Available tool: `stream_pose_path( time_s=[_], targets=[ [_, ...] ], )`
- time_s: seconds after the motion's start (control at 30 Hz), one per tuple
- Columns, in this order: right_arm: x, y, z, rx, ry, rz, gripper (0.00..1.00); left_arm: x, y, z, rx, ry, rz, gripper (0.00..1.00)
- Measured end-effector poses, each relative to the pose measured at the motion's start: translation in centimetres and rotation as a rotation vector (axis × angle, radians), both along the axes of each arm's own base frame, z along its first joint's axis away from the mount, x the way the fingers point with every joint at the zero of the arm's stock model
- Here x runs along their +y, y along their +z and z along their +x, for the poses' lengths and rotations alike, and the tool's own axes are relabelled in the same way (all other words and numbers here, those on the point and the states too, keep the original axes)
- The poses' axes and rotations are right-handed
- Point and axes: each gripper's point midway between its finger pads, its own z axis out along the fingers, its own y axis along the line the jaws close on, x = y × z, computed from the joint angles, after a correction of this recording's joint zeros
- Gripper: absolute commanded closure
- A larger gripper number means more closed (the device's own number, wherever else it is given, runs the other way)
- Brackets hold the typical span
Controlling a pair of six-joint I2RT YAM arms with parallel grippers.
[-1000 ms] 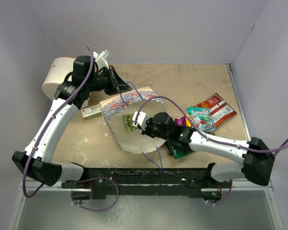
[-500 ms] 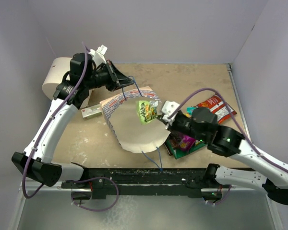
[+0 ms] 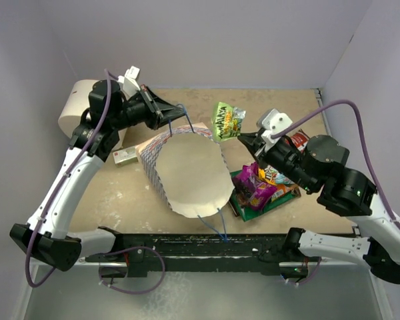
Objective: Take the snacks out of the paper bag
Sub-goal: Place the snack at the center of the board, then adjust the paper bag at the center of the board.
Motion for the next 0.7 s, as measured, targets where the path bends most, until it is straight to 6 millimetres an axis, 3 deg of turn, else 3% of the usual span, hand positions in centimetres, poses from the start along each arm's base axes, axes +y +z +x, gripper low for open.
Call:
stream_pose_path(
  time_s=[0.13, 0.27, 0.37, 0.47, 0.7],
  targets=[
    [-0.9, 0.1, 0.6, 0.023, -0.067, 0.011, 1.0, -0.1, 0.5, 0.2, 0.005, 0.004, -0.016, 1.0],
    [-2.0, -1.2, 2.0, 0.075, -0.198, -0.014, 1.0, 0.1, 1.7, 1.0, -0.016, 0.032, -0.007, 1.0],
    [-2.7, -2.6, 2.9, 0.12, -0.288, -0.036, 1.0, 0.9, 1.5, 1.2, -0.015, 0.066, 0.012, 1.0],
    [-2.7, -4.5, 3.7, 0.17, -0.346, -0.064, 1.0, 2.3, -0.4, 1.5, 0.028, 0.111, 0.039, 1.0],
    [-4.1, -7.8, 4.8, 0.295, -0.468, -0.065, 1.0, 7.8, -6.3, 2.6, 0.157, 0.242, 0.19, 1.0]
  ],
)
